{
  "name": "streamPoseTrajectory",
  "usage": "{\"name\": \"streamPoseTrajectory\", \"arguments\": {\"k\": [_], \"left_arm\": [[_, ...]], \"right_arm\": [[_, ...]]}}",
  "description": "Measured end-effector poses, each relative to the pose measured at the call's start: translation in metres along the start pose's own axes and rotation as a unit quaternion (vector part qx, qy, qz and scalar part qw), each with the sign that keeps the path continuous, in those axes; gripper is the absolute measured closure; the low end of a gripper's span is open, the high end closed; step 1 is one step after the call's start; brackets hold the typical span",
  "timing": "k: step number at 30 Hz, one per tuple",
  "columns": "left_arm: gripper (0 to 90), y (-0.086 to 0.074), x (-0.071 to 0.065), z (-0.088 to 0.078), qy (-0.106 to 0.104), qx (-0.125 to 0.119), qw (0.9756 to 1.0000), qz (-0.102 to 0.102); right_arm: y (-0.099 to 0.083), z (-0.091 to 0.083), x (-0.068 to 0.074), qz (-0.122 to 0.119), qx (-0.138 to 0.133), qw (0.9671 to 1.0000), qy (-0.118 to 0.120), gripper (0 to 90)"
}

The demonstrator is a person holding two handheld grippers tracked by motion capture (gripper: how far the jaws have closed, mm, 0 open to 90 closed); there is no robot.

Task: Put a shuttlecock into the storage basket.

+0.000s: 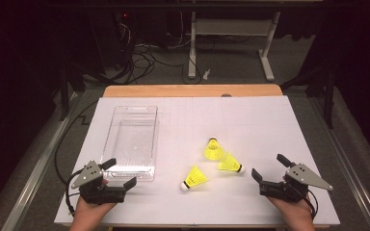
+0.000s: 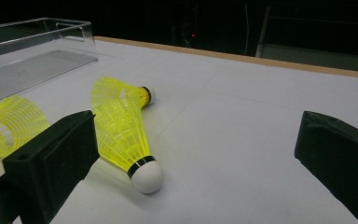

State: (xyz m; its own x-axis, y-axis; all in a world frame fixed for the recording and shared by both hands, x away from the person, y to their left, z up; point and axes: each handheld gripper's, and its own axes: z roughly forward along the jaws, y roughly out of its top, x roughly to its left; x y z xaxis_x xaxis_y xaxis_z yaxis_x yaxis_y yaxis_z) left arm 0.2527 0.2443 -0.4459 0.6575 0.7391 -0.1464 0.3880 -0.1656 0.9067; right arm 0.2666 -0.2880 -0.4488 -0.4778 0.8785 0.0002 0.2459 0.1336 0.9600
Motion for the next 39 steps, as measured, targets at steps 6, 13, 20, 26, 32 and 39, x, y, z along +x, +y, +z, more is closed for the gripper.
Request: {"name": "streamPoseTrajectory", "arguments": {"k": [6, 13, 20, 26, 32, 39], "left_arm": [[0.3, 0.001, -0.002, 0.000, -0.002, 0.001, 1.0000, 0.005], [0.3, 0.001, -0.002, 0.000, -0.001, 0.001, 1.0000, 0.005], [0.3, 0.001, -0.002, 0.000, -0.001, 0.000, 1.0000, 0.004], [0.3, 0.001, -0.001, -0.001, 0.001, 0.002, 1.0000, 0.003], [0.3, 0.002, 0.003, -0.006, 0.008, -0.004, 1.0000, -0.001], [0.2, 0.002, 0.009, -0.012, 0.020, -0.009, 0.9997, -0.007]], "right_arm": [[-0.002, -0.003, -0.003, 0.005, -0.009, 0.9999, -0.007, 0.1], [-0.002, -0.004, -0.003, 0.003, -0.012, 0.9999, -0.004, 0.1], [-0.002, -0.004, -0.003, 0.006, -0.013, 0.9999, -0.004, 0.1], [-0.002, -0.005, -0.003, 0.007, -0.012, 0.9999, -0.003, 0.2], [-0.002, -0.005, -0.003, 0.007, -0.014, 0.9999, -0.001, 0.1], [-0.002, -0.006, -0.004, 0.007, -0.014, 0.9999, -0.001, 0.1]]}}
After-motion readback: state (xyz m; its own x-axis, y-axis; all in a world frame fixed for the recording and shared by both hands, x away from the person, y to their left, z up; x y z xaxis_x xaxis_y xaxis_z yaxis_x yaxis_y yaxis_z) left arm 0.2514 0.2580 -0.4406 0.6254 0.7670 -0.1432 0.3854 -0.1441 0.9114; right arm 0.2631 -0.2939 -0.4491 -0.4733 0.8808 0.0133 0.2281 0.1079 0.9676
